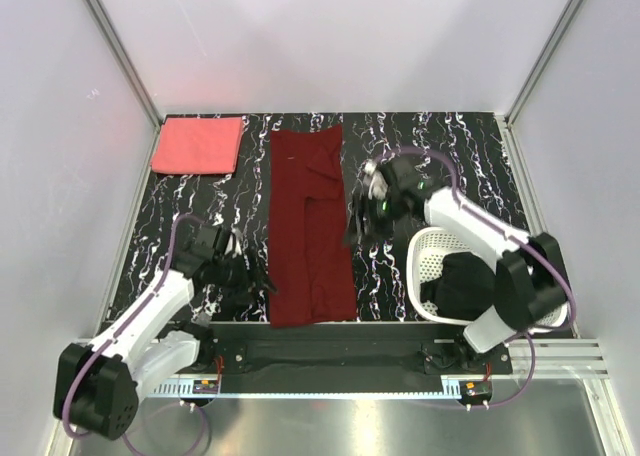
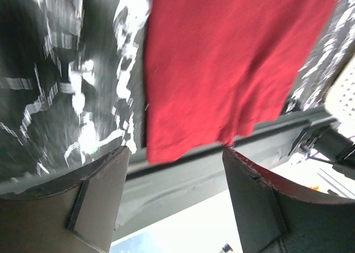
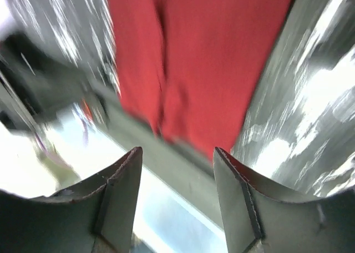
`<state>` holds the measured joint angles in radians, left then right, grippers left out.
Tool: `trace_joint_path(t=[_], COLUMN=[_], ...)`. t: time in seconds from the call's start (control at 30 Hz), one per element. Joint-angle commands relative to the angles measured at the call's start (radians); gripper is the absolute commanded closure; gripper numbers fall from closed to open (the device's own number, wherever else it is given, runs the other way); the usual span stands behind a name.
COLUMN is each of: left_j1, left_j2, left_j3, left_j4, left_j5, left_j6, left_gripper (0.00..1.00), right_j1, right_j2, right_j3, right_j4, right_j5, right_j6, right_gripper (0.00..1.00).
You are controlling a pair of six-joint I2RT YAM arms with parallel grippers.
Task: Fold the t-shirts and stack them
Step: Fold the tshirt
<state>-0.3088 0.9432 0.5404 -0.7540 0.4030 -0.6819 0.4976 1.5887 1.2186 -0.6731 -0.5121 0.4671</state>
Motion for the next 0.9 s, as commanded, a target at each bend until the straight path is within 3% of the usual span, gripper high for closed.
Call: trace_joint_path(t=[0.0,0.27,0.63,0.87], left_j1=[-0.061,-0.151,-0.197,-0.207], left_j2=[-0.058,-0.04,0.15,0.147], left_j3=[-0.087,-0.197,-0.18,-0.181], left_j4=[0.079,0.15,0.231,0.237], left_j5=[0.04,-0.036,-0.055,-0.089], left_j6=[-0.157,-0.314,-0.384,-0.432], left_gripper=[0.27,0.32,0.34,0.35], right_j1=[0.074,0.107,0.111,0.121], right_j2=[-0.125,-0.213,-0.09,-0.07], right_j3=[-0.226,-0.525,-0.636,-0.666], right_j4=[0.028,0.266,0.466,0.484], right_j5=[-0.088,-0.149,-0.12,-0.1], right_j6=[0.016,0.188,0.281,0.301], right_gripper=[0.39,0.42,0.42,0.46])
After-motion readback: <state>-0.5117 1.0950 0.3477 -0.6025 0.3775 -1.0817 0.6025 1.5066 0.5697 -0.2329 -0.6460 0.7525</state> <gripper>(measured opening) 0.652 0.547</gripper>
